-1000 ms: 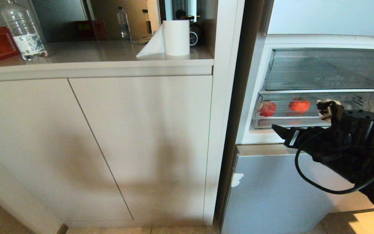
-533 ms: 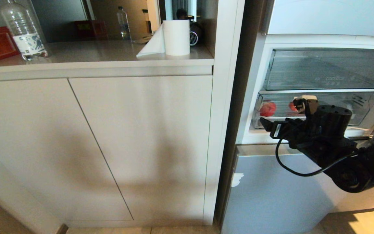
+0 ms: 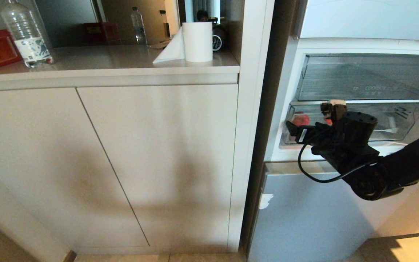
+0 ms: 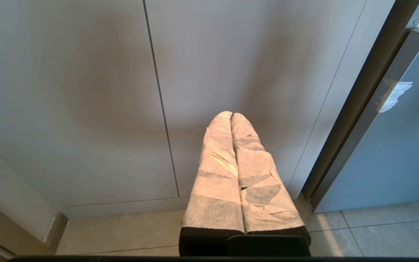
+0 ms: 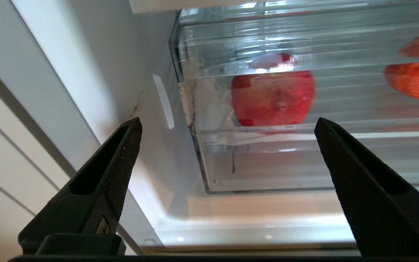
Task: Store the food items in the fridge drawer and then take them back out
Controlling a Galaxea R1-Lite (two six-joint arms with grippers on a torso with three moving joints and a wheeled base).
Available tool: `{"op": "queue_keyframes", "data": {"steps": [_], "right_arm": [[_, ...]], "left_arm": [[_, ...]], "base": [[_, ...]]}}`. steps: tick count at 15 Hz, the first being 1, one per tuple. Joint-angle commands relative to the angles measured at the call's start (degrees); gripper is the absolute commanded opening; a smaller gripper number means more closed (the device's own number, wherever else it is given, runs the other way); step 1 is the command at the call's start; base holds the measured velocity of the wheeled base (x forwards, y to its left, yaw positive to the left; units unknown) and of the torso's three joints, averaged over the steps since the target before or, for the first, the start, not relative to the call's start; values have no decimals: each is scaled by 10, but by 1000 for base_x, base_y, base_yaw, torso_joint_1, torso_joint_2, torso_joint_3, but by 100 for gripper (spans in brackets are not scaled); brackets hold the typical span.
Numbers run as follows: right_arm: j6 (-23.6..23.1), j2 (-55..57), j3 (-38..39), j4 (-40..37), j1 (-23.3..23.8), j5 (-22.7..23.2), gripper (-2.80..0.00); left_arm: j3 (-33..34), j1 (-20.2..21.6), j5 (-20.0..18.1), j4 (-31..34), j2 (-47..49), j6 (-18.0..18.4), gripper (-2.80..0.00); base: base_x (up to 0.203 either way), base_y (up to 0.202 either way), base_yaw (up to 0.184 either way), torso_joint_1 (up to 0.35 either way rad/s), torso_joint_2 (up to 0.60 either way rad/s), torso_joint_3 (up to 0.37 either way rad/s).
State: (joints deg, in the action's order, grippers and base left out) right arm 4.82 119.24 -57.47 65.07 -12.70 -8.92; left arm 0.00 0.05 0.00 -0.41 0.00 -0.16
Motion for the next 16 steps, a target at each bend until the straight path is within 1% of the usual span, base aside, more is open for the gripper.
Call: {"op": "queue_keyframes", "data": {"steps": [1, 5, 6, 9, 16], "right_arm": [[3, 13, -27, 3, -1, 0, 0], [4, 37, -68, 1, -1, -3, 0], [3, 39, -73, 0, -3, -3, -280], [3, 39, -79, -9, -6, -3, -280], [5, 38, -82, -24, -34, -5, -280]], "left_arm": [[1, 0, 0, 0, 1, 0, -280], [1, 0, 0, 0, 1, 0, -280], [1, 0, 0, 0, 1, 0, -280], [1, 0, 0, 0, 1, 0, -280], [1, 0, 0, 0, 1, 0, -280]], "base": [[0, 0, 0, 0, 0, 0], [0, 0, 0, 0, 0, 0], [0, 0, 0, 0, 0, 0], [0, 0, 0, 0, 0, 0], [0, 0, 0, 0, 0, 0]]}}
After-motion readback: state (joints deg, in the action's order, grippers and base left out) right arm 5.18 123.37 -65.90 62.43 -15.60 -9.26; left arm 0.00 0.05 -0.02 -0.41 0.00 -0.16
